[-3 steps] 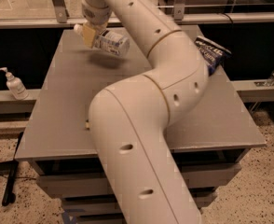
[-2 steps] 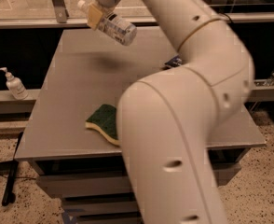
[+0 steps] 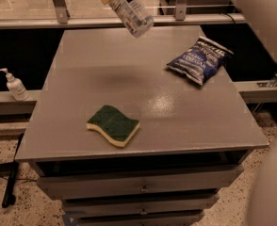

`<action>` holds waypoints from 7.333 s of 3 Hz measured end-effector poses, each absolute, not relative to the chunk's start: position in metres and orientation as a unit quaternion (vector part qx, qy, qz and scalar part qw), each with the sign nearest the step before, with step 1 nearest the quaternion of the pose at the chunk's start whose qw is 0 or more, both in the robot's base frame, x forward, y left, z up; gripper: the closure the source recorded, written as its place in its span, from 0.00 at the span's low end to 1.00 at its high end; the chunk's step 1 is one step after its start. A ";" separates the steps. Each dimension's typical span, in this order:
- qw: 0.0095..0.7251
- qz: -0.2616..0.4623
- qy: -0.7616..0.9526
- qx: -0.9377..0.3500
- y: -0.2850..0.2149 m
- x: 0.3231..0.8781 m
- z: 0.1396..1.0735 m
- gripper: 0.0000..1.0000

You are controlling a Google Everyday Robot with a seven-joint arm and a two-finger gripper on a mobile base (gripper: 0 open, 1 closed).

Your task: Place blue plastic bottle upright

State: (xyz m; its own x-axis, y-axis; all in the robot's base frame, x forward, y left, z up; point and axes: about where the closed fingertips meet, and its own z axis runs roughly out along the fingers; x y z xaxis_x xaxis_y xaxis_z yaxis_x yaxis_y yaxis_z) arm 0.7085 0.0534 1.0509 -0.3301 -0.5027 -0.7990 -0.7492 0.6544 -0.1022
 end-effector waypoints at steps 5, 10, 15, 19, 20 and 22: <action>0.514 0.293 0.759 -0.271 0.029 0.636 1.011 1.00; 0.674 0.299 0.621 -0.265 0.010 0.633 0.977 1.00; 0.697 0.322 0.597 -0.233 0.018 0.631 0.944 0.58; 0.697 0.322 0.595 -0.239 0.018 0.625 0.941 0.00; 0.692 0.319 0.601 -0.242 0.014 0.624 0.941 0.00; 0.638 0.301 0.653 -0.277 -0.046 0.613 0.953 0.00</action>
Offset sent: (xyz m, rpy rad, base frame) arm -0.0407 0.0032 0.0064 0.1228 -0.0210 0.0196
